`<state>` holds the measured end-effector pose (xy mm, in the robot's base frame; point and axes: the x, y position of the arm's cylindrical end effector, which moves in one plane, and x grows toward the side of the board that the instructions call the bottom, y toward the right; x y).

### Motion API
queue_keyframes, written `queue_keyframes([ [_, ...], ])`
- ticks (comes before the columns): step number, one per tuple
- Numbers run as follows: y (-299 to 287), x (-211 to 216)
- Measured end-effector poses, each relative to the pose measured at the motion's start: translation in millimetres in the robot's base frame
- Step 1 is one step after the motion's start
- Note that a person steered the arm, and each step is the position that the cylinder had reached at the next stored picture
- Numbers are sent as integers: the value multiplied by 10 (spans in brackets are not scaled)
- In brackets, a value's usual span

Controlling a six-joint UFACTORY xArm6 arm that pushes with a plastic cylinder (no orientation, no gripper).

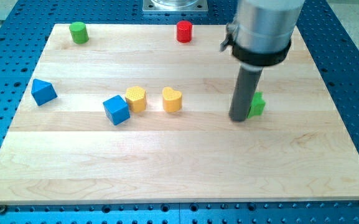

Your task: Move the heart diagonal to the cube

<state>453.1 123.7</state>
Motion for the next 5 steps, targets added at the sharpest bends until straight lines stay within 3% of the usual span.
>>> queue_keyframes([
  [2,655,-434],
  [3,76,-403],
  [4,-698,-679],
  [5,-748,-690],
])
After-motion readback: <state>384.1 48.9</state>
